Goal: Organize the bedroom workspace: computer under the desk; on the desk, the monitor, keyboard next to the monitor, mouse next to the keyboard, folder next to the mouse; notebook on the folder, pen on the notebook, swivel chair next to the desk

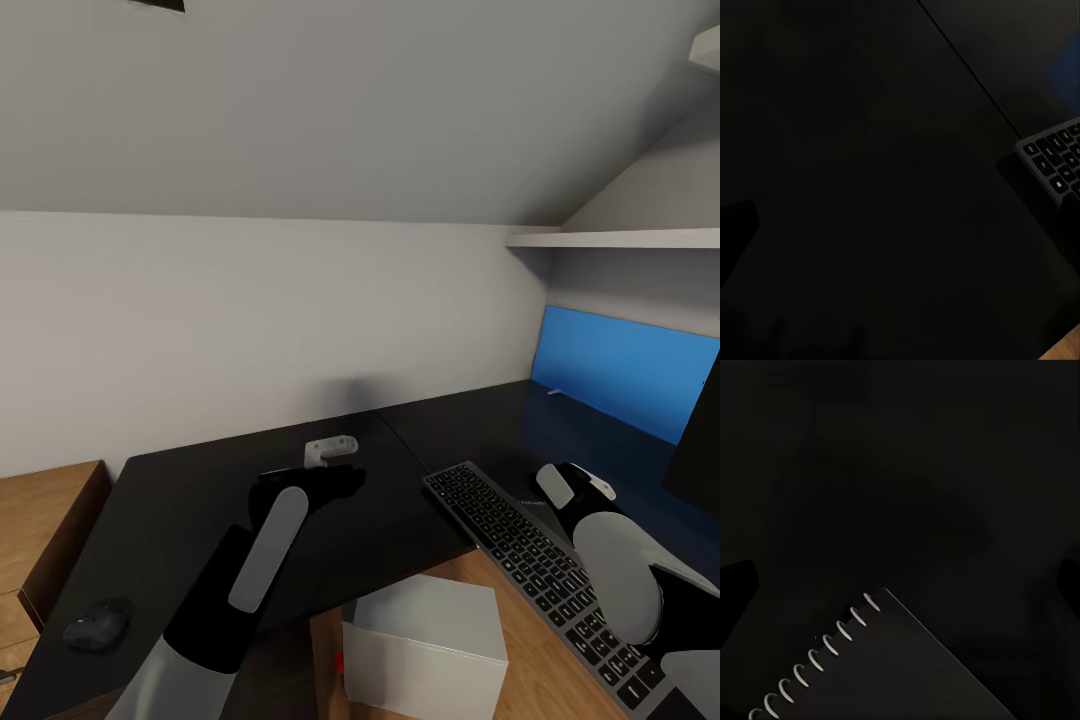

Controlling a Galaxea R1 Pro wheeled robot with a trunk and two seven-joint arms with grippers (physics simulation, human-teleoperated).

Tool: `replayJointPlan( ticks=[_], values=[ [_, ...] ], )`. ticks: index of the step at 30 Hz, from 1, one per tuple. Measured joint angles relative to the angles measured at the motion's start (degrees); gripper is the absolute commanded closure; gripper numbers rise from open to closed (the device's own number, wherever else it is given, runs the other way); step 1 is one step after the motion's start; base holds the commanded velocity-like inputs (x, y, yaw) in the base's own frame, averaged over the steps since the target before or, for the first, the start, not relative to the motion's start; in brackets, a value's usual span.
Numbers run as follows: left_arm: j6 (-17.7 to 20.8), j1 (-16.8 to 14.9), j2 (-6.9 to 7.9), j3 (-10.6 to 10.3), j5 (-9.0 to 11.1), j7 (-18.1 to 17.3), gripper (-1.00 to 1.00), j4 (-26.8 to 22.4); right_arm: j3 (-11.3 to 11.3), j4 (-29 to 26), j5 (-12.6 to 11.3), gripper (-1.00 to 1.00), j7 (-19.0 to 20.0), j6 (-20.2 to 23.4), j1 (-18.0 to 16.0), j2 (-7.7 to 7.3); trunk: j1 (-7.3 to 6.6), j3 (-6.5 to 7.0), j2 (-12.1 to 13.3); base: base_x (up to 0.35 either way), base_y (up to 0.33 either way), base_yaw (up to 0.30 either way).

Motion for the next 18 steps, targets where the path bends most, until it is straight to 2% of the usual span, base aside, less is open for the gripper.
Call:
replayJointPlan(
  ticks=[6,18],
  values=[
    [0.0,0.0,0.01,0.0,0.1,0.0,-1.00,0.2,0.0,0.0,0.2,-1.00,0.0,0.0,0.0,0.01,0.02,0.00,0.0,-0.178,-0.134,0.000],
    [0.0,0.0,0.00,0.0,0.1,0.0,-1.00,0.4,0.0,0.1,0.2,-1.00,0.0,0.0,0.0,0.00,0.01,0.00,0.0,-0.061,-0.012,0.000]
  ],
)
